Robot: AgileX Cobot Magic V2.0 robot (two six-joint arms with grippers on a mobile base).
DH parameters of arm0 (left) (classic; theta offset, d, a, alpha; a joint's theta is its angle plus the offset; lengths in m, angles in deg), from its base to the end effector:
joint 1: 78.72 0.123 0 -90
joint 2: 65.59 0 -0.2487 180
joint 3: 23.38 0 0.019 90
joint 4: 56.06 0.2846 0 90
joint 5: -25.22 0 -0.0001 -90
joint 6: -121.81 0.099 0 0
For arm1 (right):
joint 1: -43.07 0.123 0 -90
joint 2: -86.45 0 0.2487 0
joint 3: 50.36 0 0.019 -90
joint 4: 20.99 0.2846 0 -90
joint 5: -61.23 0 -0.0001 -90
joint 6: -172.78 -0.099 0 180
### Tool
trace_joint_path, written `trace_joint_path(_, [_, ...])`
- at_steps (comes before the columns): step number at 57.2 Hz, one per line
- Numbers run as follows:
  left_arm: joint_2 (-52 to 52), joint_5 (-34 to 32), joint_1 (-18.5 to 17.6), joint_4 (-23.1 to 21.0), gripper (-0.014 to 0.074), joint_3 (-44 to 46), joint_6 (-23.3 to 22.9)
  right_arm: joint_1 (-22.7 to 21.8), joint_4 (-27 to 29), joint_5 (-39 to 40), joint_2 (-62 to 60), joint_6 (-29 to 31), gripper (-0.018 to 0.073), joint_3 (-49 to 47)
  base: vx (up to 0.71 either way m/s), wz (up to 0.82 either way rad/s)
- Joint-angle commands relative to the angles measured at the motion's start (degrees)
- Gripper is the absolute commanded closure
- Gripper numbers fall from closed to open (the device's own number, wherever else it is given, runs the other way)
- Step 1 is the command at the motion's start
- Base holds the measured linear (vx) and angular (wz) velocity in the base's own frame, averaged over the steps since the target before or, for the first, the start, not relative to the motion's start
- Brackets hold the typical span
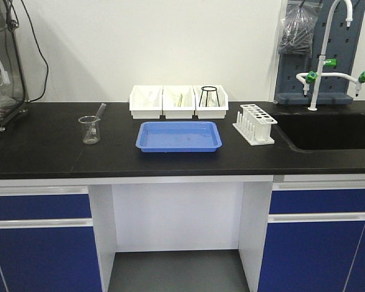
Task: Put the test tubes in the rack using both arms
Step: 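Drive the base toward the white bins on the bench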
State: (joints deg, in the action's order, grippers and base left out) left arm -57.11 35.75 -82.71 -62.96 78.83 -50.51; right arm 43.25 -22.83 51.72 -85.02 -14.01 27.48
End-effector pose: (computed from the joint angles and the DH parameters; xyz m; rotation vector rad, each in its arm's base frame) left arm 0.1346 -0.0116 0.1855 0.0884 1.6862 -0.0591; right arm 0.1353 -0.0001 0.1866 0.0740 1.6721 0.0635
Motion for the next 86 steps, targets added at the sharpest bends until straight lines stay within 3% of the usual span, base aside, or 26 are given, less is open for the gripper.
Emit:
trace_joint_path(1, [-1.18,-4.68,0.05,-0.16,0.0617,-1.49,-0.31,-0.36,-0.31,4.87,-0.62,0.46,0.0567,0.60,0.22,-0.03])
trace_joint_path(86, [-1.18,-4.68,0.05,-0.16,0.0617,-1.49,-0.31,-0.36,-0.31,4.87,-0.62,0.46,0.0567,0.60,0.37,0.02])
